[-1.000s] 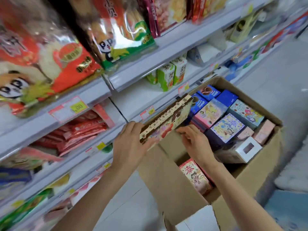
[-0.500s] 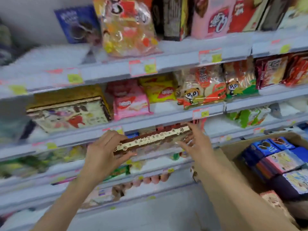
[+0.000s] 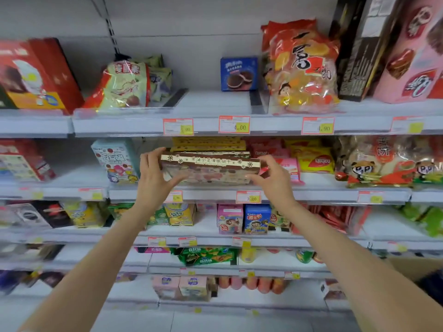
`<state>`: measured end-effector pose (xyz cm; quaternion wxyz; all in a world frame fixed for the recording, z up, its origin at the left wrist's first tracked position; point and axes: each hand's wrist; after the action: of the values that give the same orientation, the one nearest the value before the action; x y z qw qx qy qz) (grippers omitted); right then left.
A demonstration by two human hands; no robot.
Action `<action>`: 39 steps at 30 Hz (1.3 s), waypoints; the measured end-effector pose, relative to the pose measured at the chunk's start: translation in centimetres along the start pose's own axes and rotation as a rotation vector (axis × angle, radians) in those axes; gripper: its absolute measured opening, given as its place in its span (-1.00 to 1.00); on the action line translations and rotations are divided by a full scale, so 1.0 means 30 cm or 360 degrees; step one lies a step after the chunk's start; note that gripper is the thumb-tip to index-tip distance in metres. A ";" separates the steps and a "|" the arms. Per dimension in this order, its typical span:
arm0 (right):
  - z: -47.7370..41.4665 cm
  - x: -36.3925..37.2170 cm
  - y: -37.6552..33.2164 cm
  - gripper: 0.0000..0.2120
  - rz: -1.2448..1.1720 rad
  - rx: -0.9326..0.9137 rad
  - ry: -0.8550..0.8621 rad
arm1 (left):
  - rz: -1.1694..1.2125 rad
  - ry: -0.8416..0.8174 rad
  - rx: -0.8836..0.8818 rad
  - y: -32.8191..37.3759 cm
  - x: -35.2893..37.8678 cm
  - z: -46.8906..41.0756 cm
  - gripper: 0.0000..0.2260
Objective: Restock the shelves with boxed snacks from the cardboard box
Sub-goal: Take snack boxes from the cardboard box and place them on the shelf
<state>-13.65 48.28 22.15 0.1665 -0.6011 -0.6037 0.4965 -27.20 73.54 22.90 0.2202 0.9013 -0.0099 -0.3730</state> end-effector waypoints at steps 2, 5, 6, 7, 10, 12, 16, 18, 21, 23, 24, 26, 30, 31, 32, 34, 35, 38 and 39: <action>-0.035 0.018 0.001 -0.63 0.0062 0.0037 0.0010 | 0.0191 -0.0084 -0.0269 -0.056 0.031 -0.002 -0.27; -0.072 0.041 0.008 -0.65 0.0069 0.0067 -0.0023 | 0.0213 -0.0265 -0.0557 -0.121 0.076 -0.001 -0.38; -0.080 0.048 0.010 -0.66 0.0075 0.0074 -0.0058 | 0.0169 -0.0332 -0.0605 -0.131 0.089 -0.002 -0.44; -0.087 0.055 0.013 -0.65 0.0082 0.0085 -0.0089 | 0.0115 -0.0391 -0.0625 -0.138 0.102 -0.007 -0.49; -0.105 0.073 0.023 -0.60 0.0078 0.0143 -0.0111 | -0.0104 -0.0527 -0.0590 -0.131 0.129 -0.025 -0.53; -0.119 0.080 0.034 -0.59 0.0090 0.0179 -0.0099 | -0.0186 -0.0542 -0.0568 -0.119 0.143 -0.037 -0.52; -0.147 0.087 0.067 -0.60 0.0124 0.0287 -0.0080 | -0.0233 -0.0575 -0.0558 -0.100 0.175 -0.059 -0.44; -0.157 0.097 0.076 -0.57 0.0169 0.0313 -0.0047 | -0.0238 -0.0589 -0.0588 -0.087 0.189 -0.075 -0.43; -0.168 0.116 0.078 -0.55 0.0207 0.0326 -0.0009 | -0.0235 -0.0579 -0.0621 -0.068 0.200 -0.098 -0.44; -0.173 0.125 0.075 -0.57 0.0204 0.0331 -0.0012 | -0.0296 -0.0580 -0.0642 -0.073 0.208 -0.114 -0.43; -0.176 0.131 0.078 -0.58 0.0185 0.0340 -0.0020 | -0.0362 -0.0587 -0.0662 -0.079 0.213 -0.122 -0.42; -0.178 0.144 0.084 -0.56 0.0197 0.0359 -0.0027 | -0.0495 -0.0633 -0.0689 -0.085 0.223 -0.132 -0.41; -0.172 0.164 0.096 -0.55 0.0278 0.0368 -0.0049 | -0.0480 -0.0745 -0.0726 -0.084 0.232 -0.130 -0.41; -0.169 0.162 0.093 -0.56 0.0278 0.0363 -0.0061 | -0.0436 -0.0733 -0.0733 -0.089 0.229 -0.124 -0.41; -0.167 0.158 0.092 -0.57 0.0264 0.0370 -0.0065 | -0.0389 -0.0688 -0.0733 -0.094 0.223 -0.116 -0.41; -0.150 0.140 0.093 -0.57 0.0248 0.0364 -0.0063 | -0.0355 -0.0501 -0.0652 -0.105 0.205 -0.079 -0.48; -0.132 0.124 0.092 -0.57 0.0264 0.0339 -0.0071 | -0.0400 -0.0389 -0.0541 -0.105 0.192 -0.050 -0.53; -0.044 0.059 0.092 -0.57 0.0390 0.0200 -0.0210 | -0.0457 -0.0120 -0.0077 -0.073 0.154 0.071 -0.69; -0.006 0.031 0.090 -0.58 0.0436 0.0174 -0.0290 | -0.0358 -0.0105 0.0040 -0.055 0.146 0.119 -0.74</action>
<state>-12.20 48.60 19.70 0.0743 -0.6205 -0.5007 0.5990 -26.69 72.85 17.06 0.1651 0.8866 0.0795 -0.4246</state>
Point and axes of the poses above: each hand's wrist, its own z-axis away from the middle knuckle, its own x-axis out of the palm, y = z × x, and after that the axes turned 5 degrees about -z, right-handed
